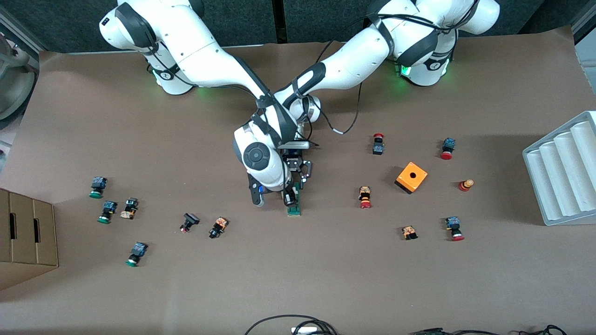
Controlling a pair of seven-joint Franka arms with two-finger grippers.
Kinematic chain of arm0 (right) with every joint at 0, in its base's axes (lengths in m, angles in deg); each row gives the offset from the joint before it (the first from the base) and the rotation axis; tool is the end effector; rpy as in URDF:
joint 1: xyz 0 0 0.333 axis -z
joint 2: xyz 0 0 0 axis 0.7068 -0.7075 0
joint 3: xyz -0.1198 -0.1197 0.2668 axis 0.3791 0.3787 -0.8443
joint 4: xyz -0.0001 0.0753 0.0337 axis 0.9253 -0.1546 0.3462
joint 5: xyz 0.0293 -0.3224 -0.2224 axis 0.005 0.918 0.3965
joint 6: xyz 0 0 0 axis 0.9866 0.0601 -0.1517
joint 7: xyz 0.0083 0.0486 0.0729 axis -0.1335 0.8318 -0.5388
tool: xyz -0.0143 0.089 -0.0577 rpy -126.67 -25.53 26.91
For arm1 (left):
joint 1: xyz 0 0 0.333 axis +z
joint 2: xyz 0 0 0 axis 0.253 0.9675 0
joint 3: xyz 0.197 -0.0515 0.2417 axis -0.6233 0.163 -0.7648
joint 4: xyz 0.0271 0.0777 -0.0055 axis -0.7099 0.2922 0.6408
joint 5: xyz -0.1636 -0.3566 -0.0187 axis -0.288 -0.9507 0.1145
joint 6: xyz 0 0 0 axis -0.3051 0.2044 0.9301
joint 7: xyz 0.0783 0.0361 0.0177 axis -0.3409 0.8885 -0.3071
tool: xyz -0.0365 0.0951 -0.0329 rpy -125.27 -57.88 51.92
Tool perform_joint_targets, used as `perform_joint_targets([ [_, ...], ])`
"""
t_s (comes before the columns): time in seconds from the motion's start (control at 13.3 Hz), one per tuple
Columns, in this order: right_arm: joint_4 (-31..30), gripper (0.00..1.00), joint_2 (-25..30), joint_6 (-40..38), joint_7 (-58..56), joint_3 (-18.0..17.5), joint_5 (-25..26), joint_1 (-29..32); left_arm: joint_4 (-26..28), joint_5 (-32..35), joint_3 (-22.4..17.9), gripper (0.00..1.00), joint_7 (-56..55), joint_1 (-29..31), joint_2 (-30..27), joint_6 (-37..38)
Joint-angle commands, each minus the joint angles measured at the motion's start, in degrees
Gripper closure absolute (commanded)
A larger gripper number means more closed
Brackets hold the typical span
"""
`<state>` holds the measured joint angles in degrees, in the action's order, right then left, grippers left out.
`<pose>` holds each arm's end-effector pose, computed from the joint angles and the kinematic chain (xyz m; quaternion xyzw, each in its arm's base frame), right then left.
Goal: Close load switch with both arms
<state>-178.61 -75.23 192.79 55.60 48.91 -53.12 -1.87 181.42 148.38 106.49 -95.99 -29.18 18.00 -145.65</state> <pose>0.5462 0.4552 0.2152 -0.7700 0.6312 0.0667 0.0653 0.3443 -0.5572 0.0545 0.8064 0.0078 0.5910 0.0187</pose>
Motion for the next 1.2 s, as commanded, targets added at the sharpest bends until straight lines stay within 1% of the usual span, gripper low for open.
perform_joint_targets([
  [0.0, -0.9, 0.24, 0.9, -0.6, 0.1, 0.6, -1.8, -0.5, -1.2, 0.5, -0.2, 0.28, -1.8, -1.1, 1.8, -0.2],
  [0.45, -0.9, 0.27, 0.6, -0.1, -0.8, 0.6, -1.7, -0.3, -1.3, 0.5, -0.2, 0.28, -1.8, -1.1, 1.8, -0.2],
  [0.9, -0.9, 0.36, 0.4, 1.7, -2.4, 0.6, -1.0, 0.1, -1.3, 0.5, -0.2, 0.28, -1.8, -1.1, 1.8, -0.2],
  [1.13, -3.6, 0.38, 2.3, 1.6, -3.1, 0.6, -1.0, 0.1, -1.3, 0.5, -0.2, 0.28, -1.8, -1.1, 1.8, -0.2],
])
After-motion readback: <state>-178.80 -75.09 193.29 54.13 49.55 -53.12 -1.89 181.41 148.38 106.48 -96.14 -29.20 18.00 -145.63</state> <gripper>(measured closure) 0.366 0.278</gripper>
